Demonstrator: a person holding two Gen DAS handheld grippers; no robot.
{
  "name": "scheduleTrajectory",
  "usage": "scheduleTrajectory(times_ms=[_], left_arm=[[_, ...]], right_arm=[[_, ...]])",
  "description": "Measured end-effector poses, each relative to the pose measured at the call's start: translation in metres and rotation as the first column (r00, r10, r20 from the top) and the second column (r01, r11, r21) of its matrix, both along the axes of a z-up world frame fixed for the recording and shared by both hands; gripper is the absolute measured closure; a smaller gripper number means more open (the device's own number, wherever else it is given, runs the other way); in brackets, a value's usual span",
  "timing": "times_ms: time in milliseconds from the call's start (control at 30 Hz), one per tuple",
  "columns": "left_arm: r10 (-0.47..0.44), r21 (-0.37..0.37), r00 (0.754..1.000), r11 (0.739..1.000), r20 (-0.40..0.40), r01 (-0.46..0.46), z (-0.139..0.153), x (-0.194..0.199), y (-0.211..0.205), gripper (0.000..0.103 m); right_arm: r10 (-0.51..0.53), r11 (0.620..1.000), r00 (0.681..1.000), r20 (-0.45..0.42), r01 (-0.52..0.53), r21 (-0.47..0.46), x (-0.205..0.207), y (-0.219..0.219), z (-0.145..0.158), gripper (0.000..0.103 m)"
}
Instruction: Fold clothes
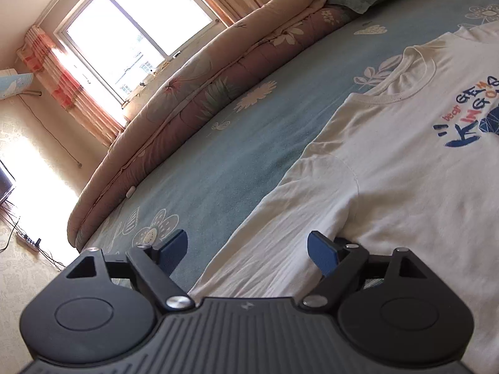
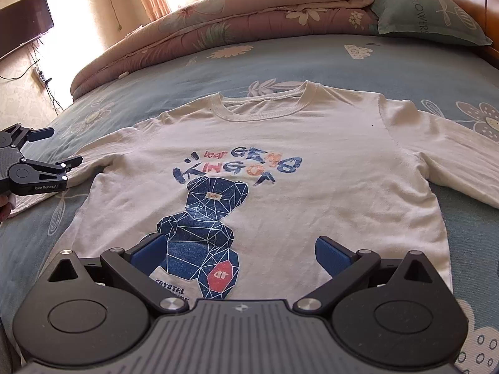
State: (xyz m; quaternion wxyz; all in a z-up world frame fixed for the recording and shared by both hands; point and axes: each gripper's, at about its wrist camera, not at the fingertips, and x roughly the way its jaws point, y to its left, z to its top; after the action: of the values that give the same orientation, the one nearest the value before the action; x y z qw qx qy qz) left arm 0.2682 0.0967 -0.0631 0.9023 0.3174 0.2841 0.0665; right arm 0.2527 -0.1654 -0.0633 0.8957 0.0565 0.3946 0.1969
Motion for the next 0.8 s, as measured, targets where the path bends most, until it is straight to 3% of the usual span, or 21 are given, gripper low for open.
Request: scheduleTrajectory(times_ms=[167, 267, 333, 433, 600, 700, 800], left_arm=[[0.030, -0.051, 0.999, 0.998, -0.016, -0.031, -0.007, 0.016, 0.007, 0.018], [0.057, -0.113, 0.994, 0.991, -0.093, -0.067, -0.025, 0.034, 0.014, 0.018], [0.091, -0.199, 0.985, 0.973, -0.145, -0.119, -0.033, 0.038, 0.027, 0.019], [0.142, -0.267, 0.976, 0.946, -0.168, -0.183, -0.032, 0.028, 0.053, 0.018], [0.252, -0.281, 0.949, 0.912, -0.188, -0.298, -0.016, 0.008, 0.093, 0.019], [0.269, -0.405, 0.949, 0.859, -0.162, -0.313, -0.002, 0.002, 0.112, 0.021], [0.256, -0.479, 0.944, 0.815, -0.208, -0.327, -0.010, 0.001, 0.121, 0.020]], right_arm=[[0.008, 1.000, 1.000, -0.009, -0.008, -0.007, 0.000, 0.003, -0.003, 0.000], [0.011, 1.000, 1.000, -0.010, -0.011, -0.013, 0.000, 0.004, -0.004, 0.000], [0.011, 1.000, 1.000, -0.011, -0.011, -0.015, 0.000, 0.004, -0.004, 0.000], [0.007, 1.000, 1.000, -0.010, -0.008, -0.009, 0.000, 0.002, -0.002, 0.000], [0.007, 1.000, 1.000, -0.006, -0.007, -0.001, 0.000, 0.001, -0.001, 0.000], [0.015, 1.000, 1.000, -0.009, -0.015, -0.008, 0.000, 0.004, -0.004, 0.000], [0.017, 1.000, 1.000, -0.017, -0.017, -0.023, 0.001, 0.007, -0.007, 0.000]])
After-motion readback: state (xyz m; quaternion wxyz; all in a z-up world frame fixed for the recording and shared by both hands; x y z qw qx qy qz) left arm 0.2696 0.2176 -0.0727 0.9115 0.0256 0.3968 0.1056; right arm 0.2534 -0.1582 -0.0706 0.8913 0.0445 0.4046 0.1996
